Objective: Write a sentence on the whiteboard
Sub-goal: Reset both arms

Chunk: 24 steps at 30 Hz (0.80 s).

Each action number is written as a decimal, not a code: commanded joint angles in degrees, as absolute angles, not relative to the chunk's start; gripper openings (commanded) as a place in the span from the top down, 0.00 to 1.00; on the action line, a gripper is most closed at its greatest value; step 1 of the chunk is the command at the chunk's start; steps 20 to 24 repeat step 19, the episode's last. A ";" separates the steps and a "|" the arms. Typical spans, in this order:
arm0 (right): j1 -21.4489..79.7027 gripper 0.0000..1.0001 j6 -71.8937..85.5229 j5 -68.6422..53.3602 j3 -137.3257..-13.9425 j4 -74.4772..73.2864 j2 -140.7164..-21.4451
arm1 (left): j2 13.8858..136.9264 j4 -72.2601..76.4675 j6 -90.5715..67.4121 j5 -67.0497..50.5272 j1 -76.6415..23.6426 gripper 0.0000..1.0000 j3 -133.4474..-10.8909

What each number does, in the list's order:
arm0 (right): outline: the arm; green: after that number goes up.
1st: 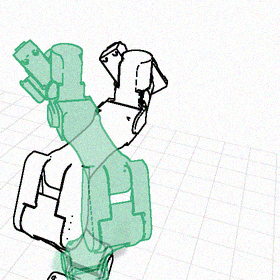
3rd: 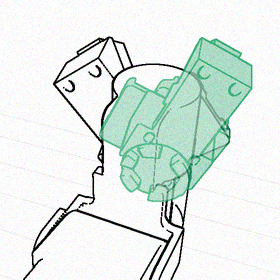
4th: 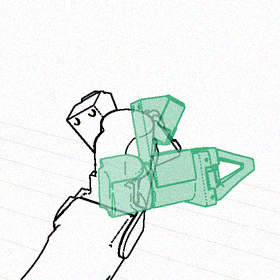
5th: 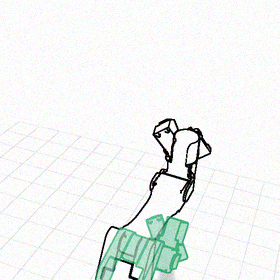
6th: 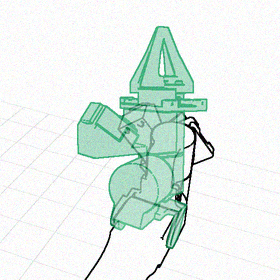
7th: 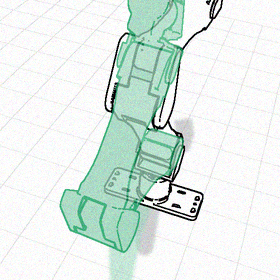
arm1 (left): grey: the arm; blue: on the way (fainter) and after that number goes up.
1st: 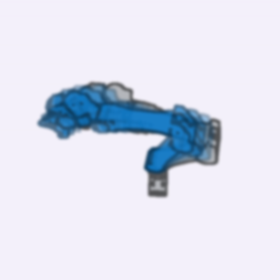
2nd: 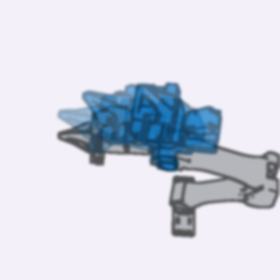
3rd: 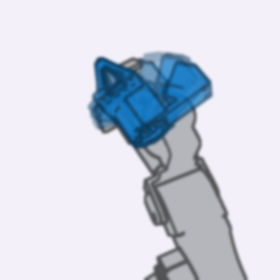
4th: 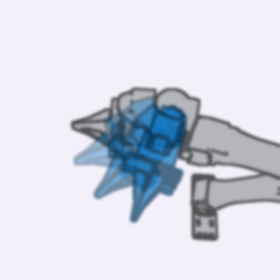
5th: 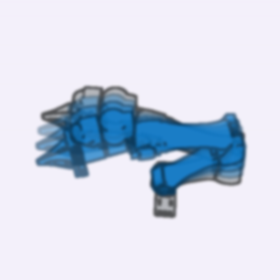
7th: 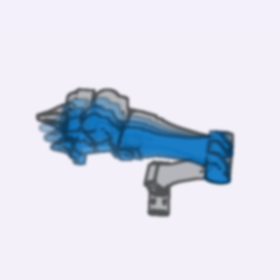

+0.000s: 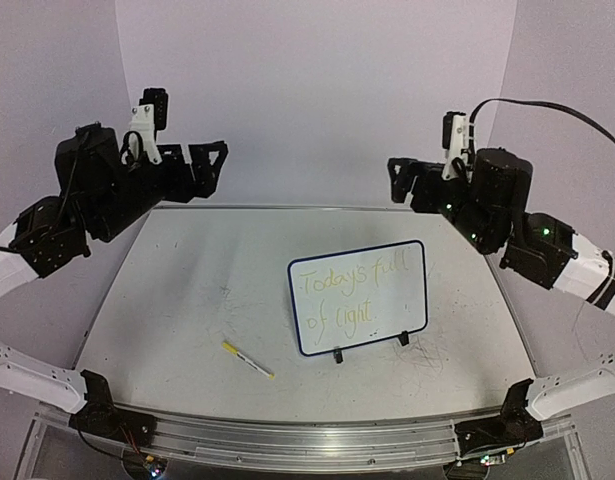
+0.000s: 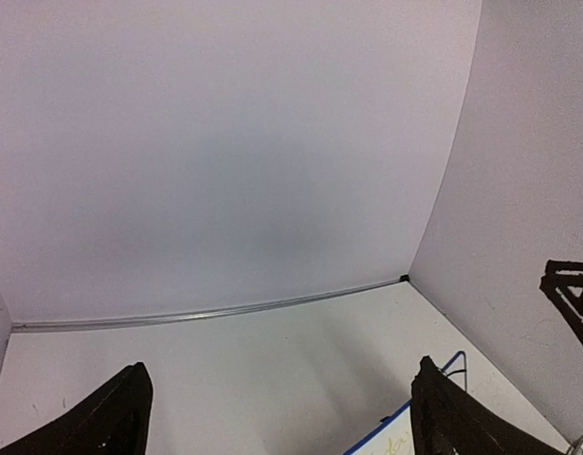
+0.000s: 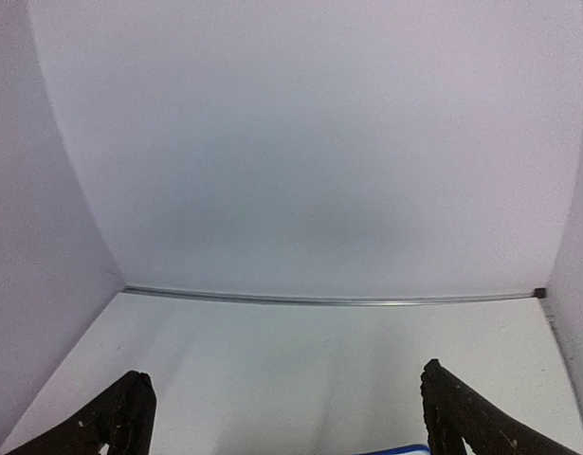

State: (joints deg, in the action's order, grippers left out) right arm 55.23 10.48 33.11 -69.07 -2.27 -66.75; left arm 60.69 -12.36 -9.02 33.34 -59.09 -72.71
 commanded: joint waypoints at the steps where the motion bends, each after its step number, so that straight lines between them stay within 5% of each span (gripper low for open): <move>1: 42.89 0.02 5.43 30.39 -72.84 -6.59 -66.43 | 68.43 -10.12 -6.47 33.49 -51.09 0.02 -83.75; 4: 37.48 0.02 5.16 29.12 -74.78 -7.99 -67.03 | 73.50 -14.23 -10.54 21.69 -42.00 0.04 -89.68; 24: 34.81 0.02 4.70 33.24 -68.38 -4.05 -49.89 | 69.37 -13.26 -10.40 21.50 -40.26 0.01 -87.85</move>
